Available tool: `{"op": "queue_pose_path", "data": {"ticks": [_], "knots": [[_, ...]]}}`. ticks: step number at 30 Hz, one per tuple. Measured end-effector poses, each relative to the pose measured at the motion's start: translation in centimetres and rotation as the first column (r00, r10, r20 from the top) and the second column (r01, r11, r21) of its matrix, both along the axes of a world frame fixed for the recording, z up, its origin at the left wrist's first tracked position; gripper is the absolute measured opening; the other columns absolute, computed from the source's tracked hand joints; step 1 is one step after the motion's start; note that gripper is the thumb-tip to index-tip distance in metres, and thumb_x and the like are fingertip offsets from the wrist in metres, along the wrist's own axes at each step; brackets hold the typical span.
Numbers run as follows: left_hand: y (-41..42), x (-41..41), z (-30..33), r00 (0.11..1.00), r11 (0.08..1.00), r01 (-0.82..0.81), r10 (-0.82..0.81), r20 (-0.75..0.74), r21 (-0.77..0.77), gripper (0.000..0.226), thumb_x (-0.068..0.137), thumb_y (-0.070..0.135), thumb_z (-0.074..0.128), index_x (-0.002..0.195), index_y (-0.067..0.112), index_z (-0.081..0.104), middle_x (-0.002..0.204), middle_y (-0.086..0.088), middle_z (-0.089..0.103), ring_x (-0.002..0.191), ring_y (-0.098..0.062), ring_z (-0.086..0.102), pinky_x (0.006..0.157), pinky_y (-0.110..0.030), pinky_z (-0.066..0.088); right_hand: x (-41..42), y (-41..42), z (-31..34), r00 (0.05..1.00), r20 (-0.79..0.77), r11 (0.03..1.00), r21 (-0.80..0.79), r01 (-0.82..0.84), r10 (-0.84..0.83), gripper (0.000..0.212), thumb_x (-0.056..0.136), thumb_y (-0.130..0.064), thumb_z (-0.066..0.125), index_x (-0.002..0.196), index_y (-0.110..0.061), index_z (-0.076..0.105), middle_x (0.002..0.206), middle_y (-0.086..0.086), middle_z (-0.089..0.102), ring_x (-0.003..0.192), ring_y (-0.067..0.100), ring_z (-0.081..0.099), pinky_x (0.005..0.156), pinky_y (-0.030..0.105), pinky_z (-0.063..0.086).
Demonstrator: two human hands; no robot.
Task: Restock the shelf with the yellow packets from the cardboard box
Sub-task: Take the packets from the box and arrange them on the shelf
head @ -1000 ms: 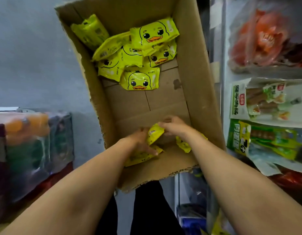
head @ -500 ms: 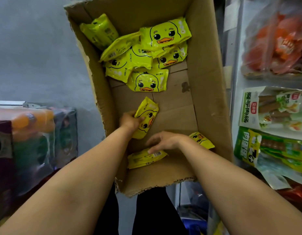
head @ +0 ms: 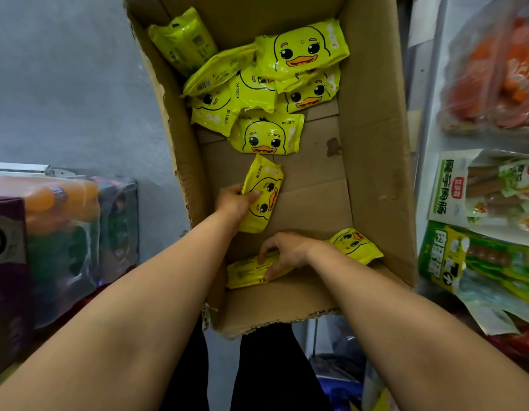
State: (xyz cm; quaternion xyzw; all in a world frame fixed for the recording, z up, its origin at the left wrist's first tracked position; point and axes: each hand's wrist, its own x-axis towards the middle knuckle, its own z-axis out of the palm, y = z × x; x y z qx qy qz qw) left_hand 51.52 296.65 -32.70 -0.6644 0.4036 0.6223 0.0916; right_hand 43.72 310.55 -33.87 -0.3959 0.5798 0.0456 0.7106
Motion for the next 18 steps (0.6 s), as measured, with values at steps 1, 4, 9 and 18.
{"op": "queue_pose_path", "data": {"ticks": [1, 4, 9, 18], "knots": [[0.0, 0.0, 0.0, 1.000, 1.000, -0.006, 0.006, -0.001, 0.002, 0.032, 0.087, 0.011, 0.071, 0.119, 0.008, 0.067, 0.110, -0.016, 0.070, 0.088, -0.024, 0.067, 0.083, -0.040, 0.056, 0.0, 0.0, -0.1, 1.000, 0.009, 1.000, 0.002, -0.007, 0.007, 0.046, 0.066, -0.046, 0.087, 0.107, -0.040, 0.066, 0.133, -0.005, 0.056, 0.121, 0.018, 0.052, 0.103, 0.033, 0.043], [-0.1, -0.2, 0.3, 1.000, 1.000, -0.024, 0.024, -0.015, 0.006, 0.032, 0.088, 0.010, 0.070, 0.120, 0.007, 0.066, 0.110, -0.016, 0.070, 0.087, -0.024, 0.067, 0.080, -0.039, 0.056, 0.0, 0.3, 0.1, 0.998, 0.022, 0.998, 0.001, -0.060, 0.060, 0.044, 0.065, -0.049, 0.087, 0.102, -0.042, 0.065, 0.129, -0.007, 0.058, 0.117, 0.017, 0.053, 0.101, 0.034, 0.045], [-0.2, -0.2, 0.6, 0.996, 0.997, -0.072, 0.070, -0.046, -0.036, 0.031, 0.089, 0.010, 0.068, 0.120, 0.009, 0.066, 0.109, -0.014, 0.070, 0.089, -0.024, 0.068, 0.082, -0.039, 0.056, -1.1, 0.4, -0.1, 0.961, -0.058, 0.962, -0.065, 0.265, -0.269, 0.009, 0.083, -0.031, 0.077, 0.086, -0.023, 0.073, 0.089, 0.001, 0.069, 0.085, 0.012, 0.059, 0.079, 0.028, 0.048], [-1.0, -0.7, 0.8, 0.976, 0.948, -0.200, 0.172, -0.133, -0.247, 0.026, 0.090, 0.009, 0.066, 0.116, 0.011, 0.068, 0.101, -0.005, 0.071, 0.093, -0.021, 0.069, 0.082, -0.035, 0.057, -5.0, 1.1, -0.5, 0.683, -0.209, 0.699, -0.004, 0.715, -0.700, 0.053, 0.087, -0.048, 0.070, 0.126, -0.014, 0.059, 0.121, 0.000, 0.061, 0.114, 0.015, 0.056, 0.095, 0.027, 0.044]]}}
